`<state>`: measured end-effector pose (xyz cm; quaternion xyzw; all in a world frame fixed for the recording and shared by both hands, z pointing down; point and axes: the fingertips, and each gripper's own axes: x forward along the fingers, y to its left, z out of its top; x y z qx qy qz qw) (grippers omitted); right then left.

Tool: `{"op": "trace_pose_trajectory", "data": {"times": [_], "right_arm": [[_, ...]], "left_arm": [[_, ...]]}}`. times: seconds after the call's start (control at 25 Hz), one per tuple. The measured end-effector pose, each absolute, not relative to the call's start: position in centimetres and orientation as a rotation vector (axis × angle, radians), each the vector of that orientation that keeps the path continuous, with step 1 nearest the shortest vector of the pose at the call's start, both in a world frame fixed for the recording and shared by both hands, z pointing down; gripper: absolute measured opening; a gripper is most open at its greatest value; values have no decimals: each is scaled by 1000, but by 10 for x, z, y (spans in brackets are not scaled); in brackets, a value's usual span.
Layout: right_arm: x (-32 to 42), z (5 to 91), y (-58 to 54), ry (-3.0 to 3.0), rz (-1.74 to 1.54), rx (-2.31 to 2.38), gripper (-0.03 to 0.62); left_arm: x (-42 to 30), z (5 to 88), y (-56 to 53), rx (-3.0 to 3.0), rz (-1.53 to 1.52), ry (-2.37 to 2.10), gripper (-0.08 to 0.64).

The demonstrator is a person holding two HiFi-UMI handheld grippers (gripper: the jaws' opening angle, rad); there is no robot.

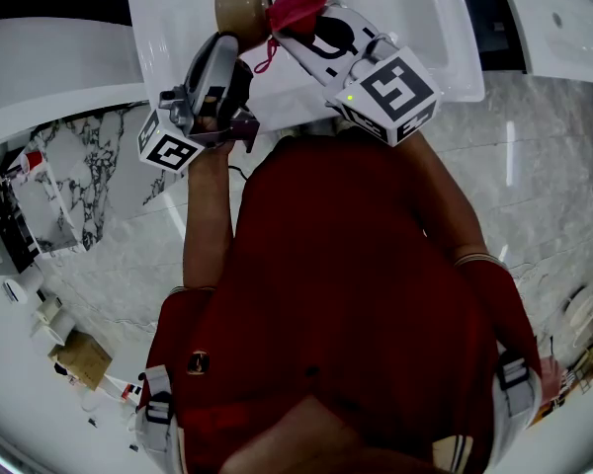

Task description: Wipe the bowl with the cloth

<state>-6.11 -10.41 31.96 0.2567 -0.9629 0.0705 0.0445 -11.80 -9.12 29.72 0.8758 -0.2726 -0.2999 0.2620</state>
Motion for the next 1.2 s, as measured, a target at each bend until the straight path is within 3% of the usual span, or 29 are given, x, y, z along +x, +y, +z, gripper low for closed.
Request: {"op": "trace_pose_trajectory", "data": {"times": [1.2], "right_arm": [[-49,340,-128,-2890,281,895,55]], "left_arm": [[-110,295,-83,2412,-807,-608,21]]}}
